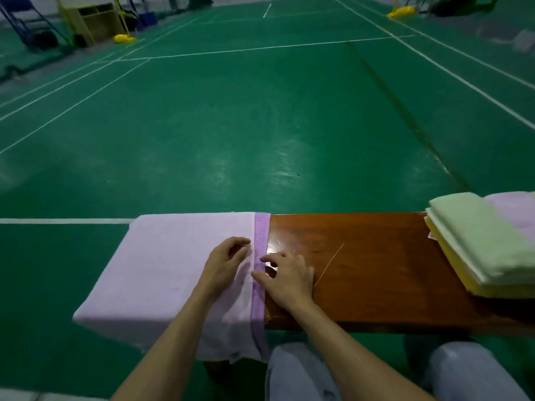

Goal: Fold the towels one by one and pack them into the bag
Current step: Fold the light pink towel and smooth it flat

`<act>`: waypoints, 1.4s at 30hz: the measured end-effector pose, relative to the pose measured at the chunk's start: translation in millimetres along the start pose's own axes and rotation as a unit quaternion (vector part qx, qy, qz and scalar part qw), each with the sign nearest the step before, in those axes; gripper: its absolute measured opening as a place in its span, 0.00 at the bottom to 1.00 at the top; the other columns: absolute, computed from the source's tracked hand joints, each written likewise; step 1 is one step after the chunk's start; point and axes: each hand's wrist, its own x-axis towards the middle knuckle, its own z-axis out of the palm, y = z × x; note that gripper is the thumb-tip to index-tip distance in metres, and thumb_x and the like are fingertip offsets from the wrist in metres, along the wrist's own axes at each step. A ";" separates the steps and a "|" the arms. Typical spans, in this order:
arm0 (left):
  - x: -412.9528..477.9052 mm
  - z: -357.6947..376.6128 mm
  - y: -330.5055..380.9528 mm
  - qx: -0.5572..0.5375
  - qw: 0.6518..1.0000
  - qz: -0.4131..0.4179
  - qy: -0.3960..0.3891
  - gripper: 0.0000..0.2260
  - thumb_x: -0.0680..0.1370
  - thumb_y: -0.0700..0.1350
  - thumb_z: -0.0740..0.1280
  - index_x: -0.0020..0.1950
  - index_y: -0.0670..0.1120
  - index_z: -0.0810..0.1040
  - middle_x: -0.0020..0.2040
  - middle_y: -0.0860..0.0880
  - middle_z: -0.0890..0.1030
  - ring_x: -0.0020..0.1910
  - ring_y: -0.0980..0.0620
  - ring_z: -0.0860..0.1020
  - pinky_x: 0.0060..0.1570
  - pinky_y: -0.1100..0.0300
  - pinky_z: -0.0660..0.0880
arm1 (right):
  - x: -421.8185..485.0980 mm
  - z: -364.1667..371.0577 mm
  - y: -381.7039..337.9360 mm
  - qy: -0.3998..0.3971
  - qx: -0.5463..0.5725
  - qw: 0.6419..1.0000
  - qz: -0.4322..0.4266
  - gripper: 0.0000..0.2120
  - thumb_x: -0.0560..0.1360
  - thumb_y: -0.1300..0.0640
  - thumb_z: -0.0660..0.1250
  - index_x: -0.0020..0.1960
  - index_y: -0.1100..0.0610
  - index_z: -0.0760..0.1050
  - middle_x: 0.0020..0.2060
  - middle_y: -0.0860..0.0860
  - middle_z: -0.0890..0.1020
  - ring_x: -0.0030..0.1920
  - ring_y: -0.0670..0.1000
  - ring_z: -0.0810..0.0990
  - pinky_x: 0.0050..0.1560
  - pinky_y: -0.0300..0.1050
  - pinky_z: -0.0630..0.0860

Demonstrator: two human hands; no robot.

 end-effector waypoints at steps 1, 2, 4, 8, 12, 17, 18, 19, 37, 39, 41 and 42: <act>0.3 0.5 1.5 -0.006 1.000 -0.003 0.001 0.08 0.81 0.42 0.63 0.59 0.47 0.78 0.54 0.53 0.80 0.52 0.63 0.77 0.47 0.74 0.72 | 0.5 1.4 -4.1 0.001 -0.011 1.000 0.004 0.21 0.74 0.34 0.64 0.63 0.42 0.76 0.61 0.44 0.75 0.63 0.49 0.68 0.60 0.50 0.62; 0.4 0.5 3.3 -0.012 1.000 -0.007 0.002 0.08 0.81 0.41 0.63 0.58 0.47 0.78 0.53 0.52 0.80 0.52 0.63 0.77 0.46 0.74 0.72 | 0.7 3.0 -8.5 0.003 -0.019 1.000 0.010 0.21 0.75 0.34 0.64 0.63 0.43 0.76 0.61 0.45 0.75 0.62 0.49 0.69 0.60 0.50 0.62; 1.2 0.9 6.7 -0.019 1.000 -0.009 0.004 0.08 0.81 0.40 0.63 0.57 0.46 0.78 0.53 0.51 0.80 0.51 0.63 0.77 0.45 0.76 0.72 | 1.7 3.2 -15.9 0.011 -0.026 0.999 0.021 0.20 0.75 0.36 0.64 0.62 0.45 0.77 0.59 0.47 0.76 0.61 0.50 0.70 0.60 0.51 0.63; 2.0 -0.9 11.0 0.001 1.000 -0.016 0.001 0.09 0.81 0.40 0.61 0.58 0.47 0.78 0.56 0.51 0.79 0.55 0.57 0.76 0.53 0.69 0.71 | 6.1 4.3 -25.7 0.003 -0.037 0.999 0.010 0.15 0.78 0.41 0.65 0.57 0.50 0.79 0.56 0.50 0.77 0.58 0.52 0.72 0.60 0.51 0.67; 0.9 -9.4 11.8 0.005 1.000 -0.028 0.008 0.08 0.82 0.41 0.61 0.57 0.49 0.78 0.58 0.51 0.79 0.57 0.54 0.76 0.58 0.57 0.74 | 14.1 9.2 -34.5 0.019 -0.053 0.998 0.006 0.12 0.78 0.45 0.66 0.54 0.52 0.79 0.50 0.50 0.78 0.53 0.52 0.75 0.60 0.51 0.72; -6.7 -17.8 9.3 0.004 1.000 -0.026 0.006 0.07 0.81 0.40 0.62 0.55 0.49 0.78 0.54 0.51 0.79 0.55 0.55 0.77 0.58 0.59 0.74 | 23.1 13.2 -42.1 0.020 -0.034 0.998 0.052 0.07 0.78 0.51 0.67 0.53 0.52 0.78 0.51 0.51 0.78 0.54 0.54 0.76 0.58 0.53 0.73; -7.7 -18.1 8.8 0.006 1.000 -0.026 0.005 0.07 0.81 0.40 0.62 0.54 0.49 0.78 0.54 0.51 0.79 0.55 0.55 0.76 0.56 0.61 0.73 | 24.9 13.5 -42.9 0.018 -0.029 0.998 0.061 0.07 0.78 0.51 0.67 0.53 0.53 0.78 0.52 0.51 0.79 0.55 0.54 0.76 0.58 0.53 0.72; -8.0 -18.0 8.7 0.010 1.000 -0.026 0.003 0.07 0.81 0.40 0.62 0.54 0.50 0.77 0.54 0.52 0.79 0.55 0.56 0.76 0.54 0.64 0.72 | 26.0 13.1 -43.0 0.015 -0.026 0.997 0.067 0.08 0.78 0.50 0.67 0.54 0.53 0.78 0.53 0.52 0.79 0.55 0.55 0.76 0.58 0.53 0.72; -9.5 -17.4 17.5 0.029 0.999 -0.024 0.010 0.07 0.81 0.41 0.61 0.55 0.47 0.78 0.53 0.50 0.80 0.54 0.54 0.77 0.53 0.62 0.73 | 22.8 9.0 -49.6 0.016 0.048 0.998 0.036 0.08 0.80 0.50 0.64 0.53 0.54 0.79 0.51 0.52 0.80 0.55 0.54 0.75 0.57 0.50 0.72; -7.5 -21.3 22.4 0.039 0.999 -0.014 0.022 0.08 0.81 0.41 0.61 0.55 0.45 0.79 0.54 0.49 0.80 0.54 0.54 0.77 0.51 0.64 0.72 | 23.1 6.1 -53.3 0.011 0.116 0.993 0.017 0.07 0.81 0.52 0.64 0.53 0.55 0.75 0.47 0.51 0.78 0.50 0.51 0.76 0.49 0.45 0.74; -5.9 -27.8 27.5 0.050 0.998 -0.003 0.043 0.08 0.81 0.40 0.61 0.55 0.45 0.79 0.54 0.49 0.80 0.55 0.54 0.76 0.52 0.64 0.71 | 24.1 6.5 -56.2 -0.011 0.213 0.977 0.023 0.04 0.81 0.54 0.63 0.53 0.55 0.71 0.44 0.50 0.76 0.46 0.50 0.75 0.46 0.47 0.75; -5.5 -31.3 29.7 0.055 0.997 0.001 0.050 0.08 0.81 0.40 0.61 0.55 0.45 0.79 0.55 0.48 0.80 0.55 0.53 0.76 0.52 0.63 0.71 | 22.8 4.9 -57.1 -0.028 0.273 0.961 0.035 0.03 0.81 0.56 0.63 0.52 0.54 0.70 0.44 0.51 0.77 0.44 0.50 0.75 0.47 0.52 0.77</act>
